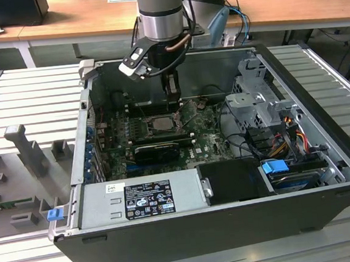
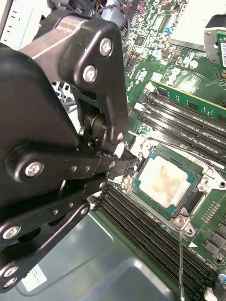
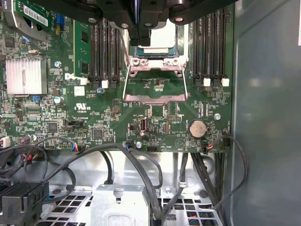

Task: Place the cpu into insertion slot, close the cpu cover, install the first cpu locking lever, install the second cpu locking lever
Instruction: 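Close the cpu cover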

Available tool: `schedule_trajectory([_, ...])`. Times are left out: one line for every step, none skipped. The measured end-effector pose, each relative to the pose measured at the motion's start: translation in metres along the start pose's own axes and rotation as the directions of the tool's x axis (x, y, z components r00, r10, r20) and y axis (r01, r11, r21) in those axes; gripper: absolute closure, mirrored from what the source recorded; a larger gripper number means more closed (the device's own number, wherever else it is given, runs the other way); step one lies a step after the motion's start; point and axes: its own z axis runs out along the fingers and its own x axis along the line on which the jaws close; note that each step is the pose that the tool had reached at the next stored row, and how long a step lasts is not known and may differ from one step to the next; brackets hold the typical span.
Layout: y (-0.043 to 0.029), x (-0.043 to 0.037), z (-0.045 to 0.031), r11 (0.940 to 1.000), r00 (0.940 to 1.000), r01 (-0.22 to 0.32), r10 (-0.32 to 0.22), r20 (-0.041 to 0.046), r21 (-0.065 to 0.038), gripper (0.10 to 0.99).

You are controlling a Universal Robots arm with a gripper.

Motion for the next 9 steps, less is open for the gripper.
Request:
schedule_trajectory([0.0003, 0.0, -0.0001, 1.0, 1.0, 0.0, 0.0, -0.0001, 0.0, 0.98])
schedule_trajectory([0.0004, 0.0, -0.001, 1.0, 1.0, 0.0, 0.0, 0.0, 0.0, 0.98])
schedule_trajectory([0.0005, 0.0, -0.0019, 1.0, 1.0, 0.0, 0.0, 0.0001, 0.0, 0.98])
schedule_trajectory([0.0007, 0.0, -0.0037, 1.0, 1.0, 0.0, 0.0, 0.0002, 0.0, 0.98])
schedule_trajectory([0.0011, -0.0001, -0.0049, 1.0, 1.0, 0.0, 0.0, 0.0001, 0.0, 0.98])
schedule_trajectory([0.0019, 0.0, -0.0048, 1.0, 1.0, 0.0, 0.0, -0.0002, 0.0, 0.98])
schedule_trajectory([0.0022, 0.0, -0.0049, 1.0, 1.0, 0.0, 0.0, 0.0001, 0.0, 0.98])
schedule_trajectory([0.0025, 0.0, -0.005, 1.0, 1.0, 0.0, 0.0, 0.0001, 0.0, 0.98])
schedule_trajectory([0.003, 0.0, -0.0051, 1.0, 1.0, 0.0, 0.0, 0.0001, 0.0, 0.98])
